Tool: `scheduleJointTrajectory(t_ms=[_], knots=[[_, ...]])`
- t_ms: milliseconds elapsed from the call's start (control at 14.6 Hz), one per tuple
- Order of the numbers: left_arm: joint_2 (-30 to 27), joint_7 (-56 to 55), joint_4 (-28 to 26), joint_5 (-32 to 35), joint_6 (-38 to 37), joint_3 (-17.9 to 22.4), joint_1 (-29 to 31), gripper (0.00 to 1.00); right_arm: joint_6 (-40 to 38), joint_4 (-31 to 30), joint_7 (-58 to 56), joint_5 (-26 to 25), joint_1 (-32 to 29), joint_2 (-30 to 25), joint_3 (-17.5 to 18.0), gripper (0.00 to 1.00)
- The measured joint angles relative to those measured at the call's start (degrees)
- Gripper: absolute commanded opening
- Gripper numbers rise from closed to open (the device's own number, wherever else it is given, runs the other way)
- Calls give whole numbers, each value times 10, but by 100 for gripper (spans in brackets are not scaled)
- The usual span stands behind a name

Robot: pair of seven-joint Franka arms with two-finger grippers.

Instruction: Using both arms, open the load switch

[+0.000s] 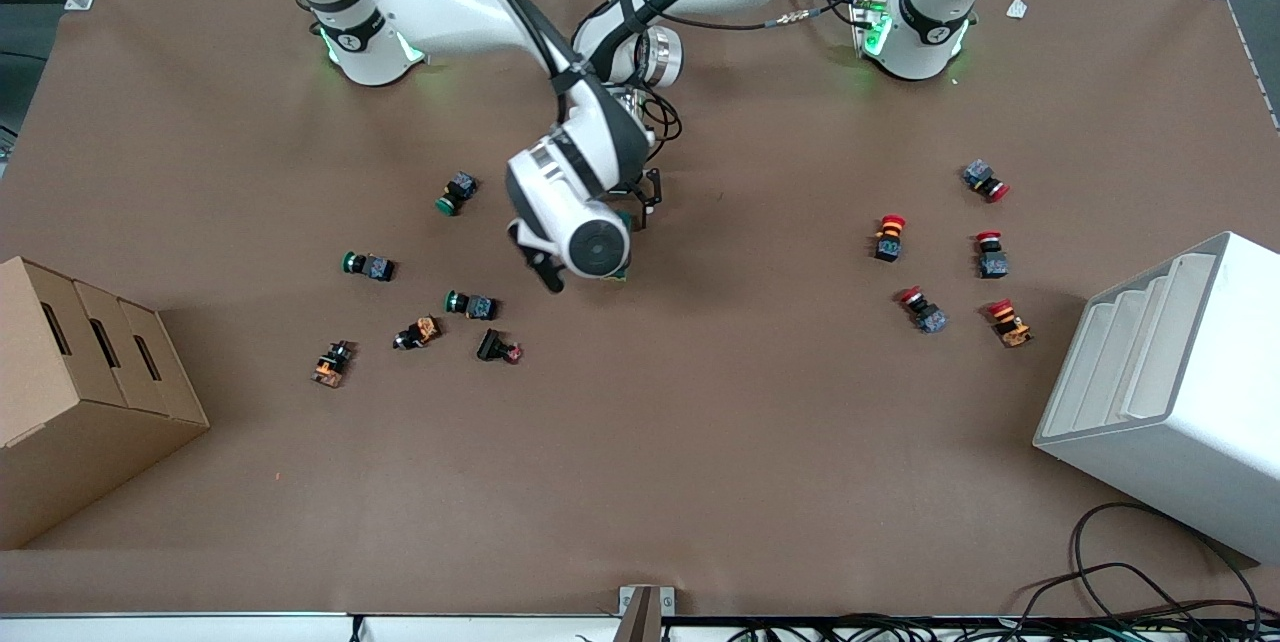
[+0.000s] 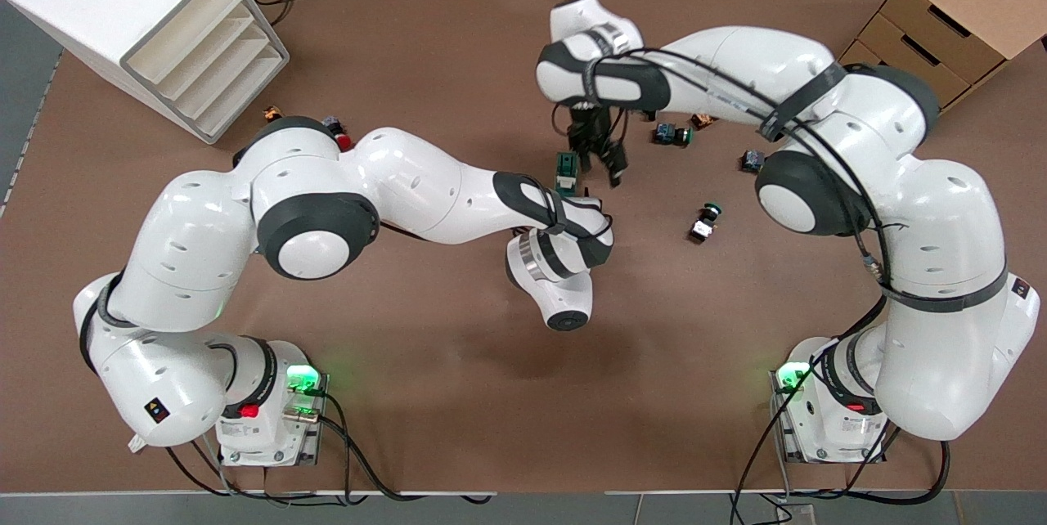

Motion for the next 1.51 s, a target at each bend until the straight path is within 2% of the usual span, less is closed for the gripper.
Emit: scheduleJointTrajectory(t_ms=[274,479,616,890,1164,1370,1507], knots=[[0,0,0,0,0,0,0,99,-33,4,-300,-27,-144,-98,-17,100],[0,0,-1,0,0,1,0,99,-42,0,-513,-54,-254,-139,-18,100],[0,0,-1,0,0,2,0,99,-39,-1,-617,-82,-293,-150,-17,100],[0,0,-1,0,-1,2,3,99,-12,0,-800,-96,-357,-174,-17,100],[0,0,4,0,-2,2,8,99,-15,9,-872,-97,-431,-205,-17,100],[-3,7,7,-11,-2,0,8,99,-57,43,-874,-97,-442,-215,-15,100],[-14,32,10,-47,-2,-3,8,99,-81,67,-873,-97,-442,-215,-10,100]])
